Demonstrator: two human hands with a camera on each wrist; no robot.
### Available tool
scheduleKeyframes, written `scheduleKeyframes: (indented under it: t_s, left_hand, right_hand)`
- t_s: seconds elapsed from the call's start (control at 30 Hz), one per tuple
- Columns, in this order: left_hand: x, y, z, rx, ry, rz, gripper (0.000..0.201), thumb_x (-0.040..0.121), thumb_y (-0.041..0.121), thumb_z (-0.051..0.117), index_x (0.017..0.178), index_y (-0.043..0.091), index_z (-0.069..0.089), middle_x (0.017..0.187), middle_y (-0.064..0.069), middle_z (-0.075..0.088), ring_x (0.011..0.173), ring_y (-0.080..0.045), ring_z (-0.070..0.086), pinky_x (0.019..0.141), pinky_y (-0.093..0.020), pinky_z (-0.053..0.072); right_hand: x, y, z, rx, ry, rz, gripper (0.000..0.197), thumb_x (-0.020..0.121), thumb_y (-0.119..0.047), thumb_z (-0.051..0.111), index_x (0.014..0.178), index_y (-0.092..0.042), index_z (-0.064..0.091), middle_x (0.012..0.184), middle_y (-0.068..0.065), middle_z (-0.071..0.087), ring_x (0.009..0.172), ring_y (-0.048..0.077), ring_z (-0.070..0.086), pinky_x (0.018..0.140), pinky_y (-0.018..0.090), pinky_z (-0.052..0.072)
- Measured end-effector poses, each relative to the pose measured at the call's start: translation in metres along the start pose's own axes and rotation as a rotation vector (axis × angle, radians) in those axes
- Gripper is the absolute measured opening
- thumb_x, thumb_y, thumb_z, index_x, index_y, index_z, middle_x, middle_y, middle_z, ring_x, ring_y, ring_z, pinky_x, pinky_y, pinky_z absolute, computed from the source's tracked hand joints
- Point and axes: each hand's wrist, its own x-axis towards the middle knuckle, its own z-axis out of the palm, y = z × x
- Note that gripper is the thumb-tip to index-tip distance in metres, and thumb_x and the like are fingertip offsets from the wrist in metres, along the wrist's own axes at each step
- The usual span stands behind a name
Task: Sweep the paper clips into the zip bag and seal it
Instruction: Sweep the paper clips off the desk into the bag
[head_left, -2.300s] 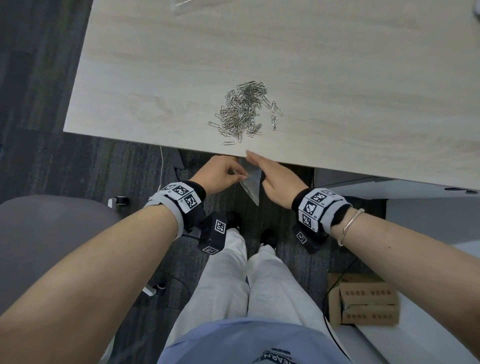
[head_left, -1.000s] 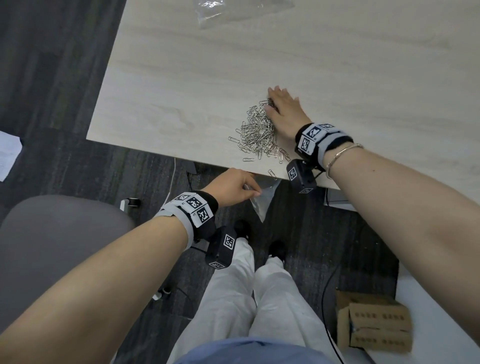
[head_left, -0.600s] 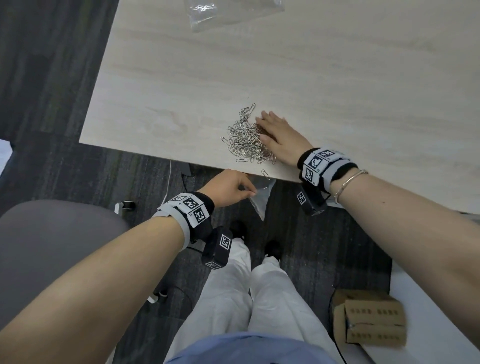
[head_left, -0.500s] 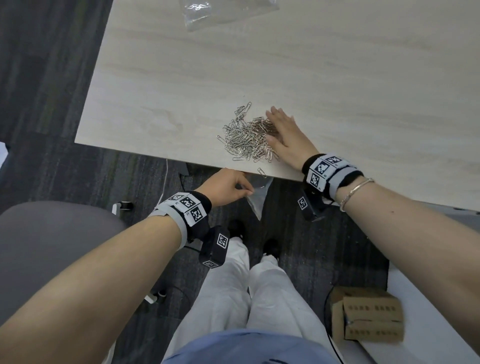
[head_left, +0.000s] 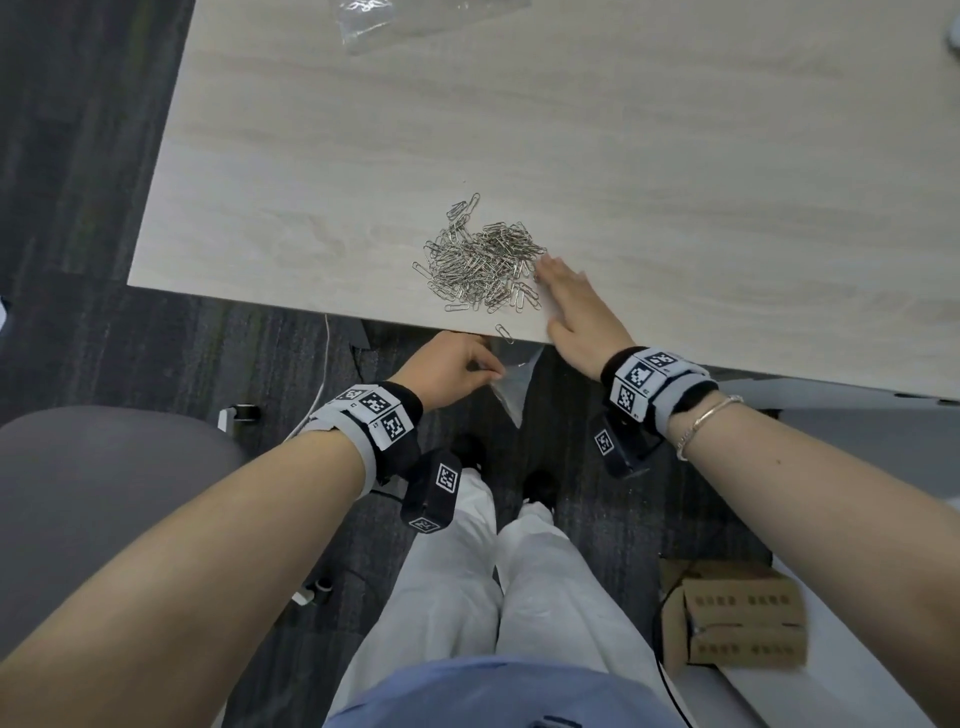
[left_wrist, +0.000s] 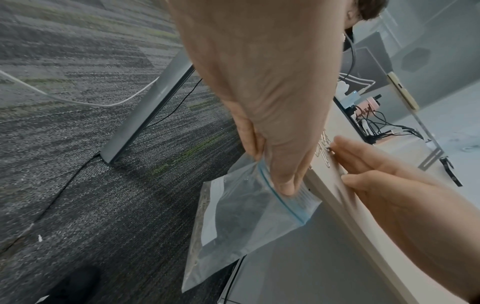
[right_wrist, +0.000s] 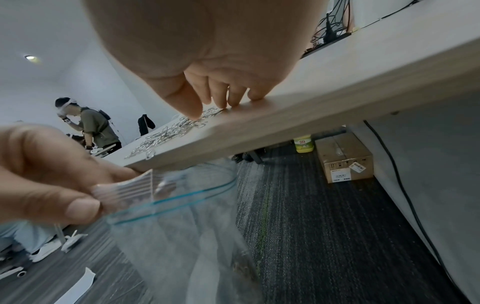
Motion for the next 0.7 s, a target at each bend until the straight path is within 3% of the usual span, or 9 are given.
scheduleKeyframes:
  t_s: [0.17,0.3,0.5,0.7]
  left_hand:
    - [0.001,-0.003,0.002,0.003,0.041,0.003,0.015,0.084,0.021,0.069,0.095,0.016,0.076,0.081,0.009,0.065,0.077,-0.006,0.055,0.072,-0.018,0.037]
    - [0.001,-0.002,0.001,0.005,0.042,0.009,0.015,0.084,0.021,0.068,0.094,0.014,0.076,0.084,-0.002,0.069,0.075,-0.01,0.056,0.071,-0.021,0.038]
    - [0.0,-0.004,0.002,-0.002,0.034,0.003,0.013,0.083,0.019,0.068,0.092,0.013,0.076,0.088,-0.003,0.072,0.083,-0.016,0.064,0.08,-0.031,0.049]
    - [0.0,-0.006,0.003,0.007,0.011,0.009,0.012,0.083,0.02,0.069,0.091,0.016,0.075,0.091,-0.002,0.072,0.087,-0.016,0.064,0.083,-0.036,0.05]
  right_hand:
    - [-0.007,0.001,0.015,-0.107,-0.017,-0.098,0.065,0.087,0.0,0.038,0.148,-0.012,0.018,0.158,0.009,0.007,0.147,0.02,0.003,0.115,0.028,-0.009]
    - [-0.018,0.001,0.024,-0.135,-0.043,-0.171,0.059,0.091,-0.003,0.036,0.148,-0.01,0.021,0.157,0.008,0.011,0.146,0.018,0.006,0.116,0.026,-0.006]
    - [-0.035,-0.007,0.035,-0.105,-0.121,-0.27,0.059,0.088,0.001,0.038,0.145,-0.008,0.027,0.156,0.008,0.017,0.146,0.017,0.011,0.116,0.024,-0.002]
    - [-0.043,-0.01,0.036,-0.064,-0.094,-0.252,0.059,0.085,0.005,0.039,0.142,-0.008,0.035,0.153,0.009,0.027,0.144,0.019,0.02,0.118,0.024,0.003]
